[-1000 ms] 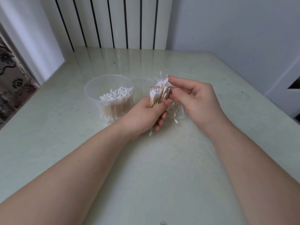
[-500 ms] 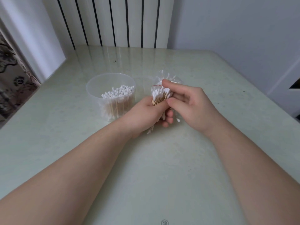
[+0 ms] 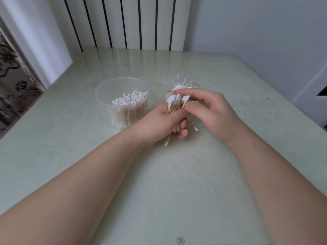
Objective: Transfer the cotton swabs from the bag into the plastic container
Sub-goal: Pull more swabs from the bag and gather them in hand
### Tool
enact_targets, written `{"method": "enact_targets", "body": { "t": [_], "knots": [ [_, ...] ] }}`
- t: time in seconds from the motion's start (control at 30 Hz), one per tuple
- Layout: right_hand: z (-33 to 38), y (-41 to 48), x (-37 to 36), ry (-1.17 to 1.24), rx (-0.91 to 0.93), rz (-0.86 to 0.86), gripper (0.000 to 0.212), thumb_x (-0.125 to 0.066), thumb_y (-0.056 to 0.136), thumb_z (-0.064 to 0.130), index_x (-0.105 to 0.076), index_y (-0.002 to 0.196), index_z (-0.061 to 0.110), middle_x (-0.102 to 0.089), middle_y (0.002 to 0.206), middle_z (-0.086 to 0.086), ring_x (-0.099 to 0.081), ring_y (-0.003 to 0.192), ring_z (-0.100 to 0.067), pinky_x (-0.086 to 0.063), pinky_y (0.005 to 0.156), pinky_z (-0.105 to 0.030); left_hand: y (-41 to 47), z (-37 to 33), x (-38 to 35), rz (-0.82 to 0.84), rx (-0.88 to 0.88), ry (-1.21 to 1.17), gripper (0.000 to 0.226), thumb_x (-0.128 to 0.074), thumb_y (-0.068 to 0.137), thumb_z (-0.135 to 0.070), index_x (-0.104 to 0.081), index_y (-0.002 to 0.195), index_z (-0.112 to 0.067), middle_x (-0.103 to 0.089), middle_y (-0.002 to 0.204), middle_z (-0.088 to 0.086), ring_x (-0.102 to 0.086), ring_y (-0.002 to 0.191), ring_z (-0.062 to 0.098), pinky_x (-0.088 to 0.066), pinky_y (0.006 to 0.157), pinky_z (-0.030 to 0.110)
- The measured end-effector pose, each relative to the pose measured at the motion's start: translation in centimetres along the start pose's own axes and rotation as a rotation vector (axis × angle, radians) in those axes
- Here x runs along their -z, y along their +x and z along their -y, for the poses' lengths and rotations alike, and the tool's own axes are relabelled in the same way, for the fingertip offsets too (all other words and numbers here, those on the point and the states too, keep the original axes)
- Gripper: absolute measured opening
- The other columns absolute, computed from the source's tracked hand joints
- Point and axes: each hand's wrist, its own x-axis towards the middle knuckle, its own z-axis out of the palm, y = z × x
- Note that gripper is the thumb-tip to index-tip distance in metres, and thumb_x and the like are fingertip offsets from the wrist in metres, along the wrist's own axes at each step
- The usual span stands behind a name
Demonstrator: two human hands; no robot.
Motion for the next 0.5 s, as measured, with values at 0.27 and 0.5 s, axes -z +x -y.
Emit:
{"method": "enact_targets", "body": {
  "t": [0.27, 0.5],
  "knots": [
    [-0.39, -0.37, 0.30, -0.140, 0.009, 0.108, 0.061, -0.063, 0.095, 0.015, -0.041, 0.152, 0.020, -0.072, 0.094, 0.003, -0.071, 0.080, -0.013, -0.051, 0.088, -0.026, -0.01, -0.06, 0.07, -0.019, 0.016, -0.094, 0.033, -0.047, 0.108, -0.021, -0.055, 0.078, -0.008, -0.055, 0.062, 0.004, -0.059, 0.058, 0.017, -0.050, 0.060, 0.025],
    [-0.59, -0.20, -0.29, -0.676, 0.064, 0.224, 0.141, -0.087, 0.054, 0.062, 0.002, 0.160, 0.032, -0.011, 0.162, 0.020, -0.005, 0.150, -0.002, -0.017, 0.122, -0.027, -0.08, -0.83, 0.06, -0.101, 0.113, -0.355, 0.034, -0.048, 0.107, -0.023, -0.055, 0.077, -0.009, -0.053, 0.066, 0.005, -0.061, 0.056, 0.011, -0.053, 0.054, 0.021]
  ]
}}
